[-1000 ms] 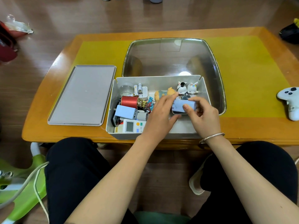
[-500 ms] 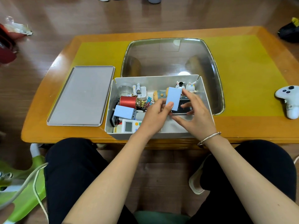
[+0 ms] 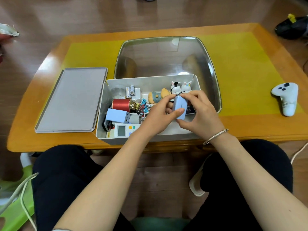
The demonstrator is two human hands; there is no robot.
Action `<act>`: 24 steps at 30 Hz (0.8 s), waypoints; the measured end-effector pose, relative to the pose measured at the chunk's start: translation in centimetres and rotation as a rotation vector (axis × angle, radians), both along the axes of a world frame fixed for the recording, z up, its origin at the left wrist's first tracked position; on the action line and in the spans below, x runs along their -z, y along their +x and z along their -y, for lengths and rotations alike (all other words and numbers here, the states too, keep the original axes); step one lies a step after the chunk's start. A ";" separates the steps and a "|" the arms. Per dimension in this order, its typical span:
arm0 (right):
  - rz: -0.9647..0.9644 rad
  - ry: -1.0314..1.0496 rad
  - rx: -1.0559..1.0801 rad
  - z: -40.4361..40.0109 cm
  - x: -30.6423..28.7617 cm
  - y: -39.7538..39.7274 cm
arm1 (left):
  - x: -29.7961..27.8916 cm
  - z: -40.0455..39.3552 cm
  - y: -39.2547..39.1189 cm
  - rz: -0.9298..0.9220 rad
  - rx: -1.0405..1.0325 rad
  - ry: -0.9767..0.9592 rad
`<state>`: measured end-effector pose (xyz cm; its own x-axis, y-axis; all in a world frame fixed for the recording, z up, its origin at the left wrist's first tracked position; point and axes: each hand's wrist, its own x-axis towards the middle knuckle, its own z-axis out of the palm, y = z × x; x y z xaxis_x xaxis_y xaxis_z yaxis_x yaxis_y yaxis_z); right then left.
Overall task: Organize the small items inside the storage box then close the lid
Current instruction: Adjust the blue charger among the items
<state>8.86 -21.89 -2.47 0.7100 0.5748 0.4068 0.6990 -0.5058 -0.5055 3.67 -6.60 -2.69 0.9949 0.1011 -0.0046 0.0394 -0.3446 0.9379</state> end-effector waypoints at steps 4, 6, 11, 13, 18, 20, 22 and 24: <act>-0.023 -0.128 0.013 1.0 -0.3 0.2 | 0.1 0.2 0.8 -0.055 0.037 0.076; -0.045 -0.113 0.058 1.7 -0.4 0.4 | 0.5 0.1 1.1 -0.096 0.035 0.105; -0.262 0.111 0.311 2.0 0.9 1.6 | 1.5 0.3 1.7 -0.282 0.075 0.156; -0.347 0.126 0.312 1.6 1.6 1.7 | 1.7 0.8 2.0 -0.332 0.102 0.134; -0.373 0.201 0.253 1.6 2.7 1.8 | 2.5 1.8 2.6 -0.418 0.216 0.222; -0.365 0.193 0.260 1.6 3.0 1.8 | 2.8 2.1 2.8 -0.399 0.251 0.369; -0.381 0.189 0.274 1.6 3.1 1.8 | 2.8 2.2 3.1 -0.355 0.245 0.496; -0.388 0.187 0.285 1.5 3.2 1.9 | 2.7 2.0 3.3 -0.325 0.238 0.585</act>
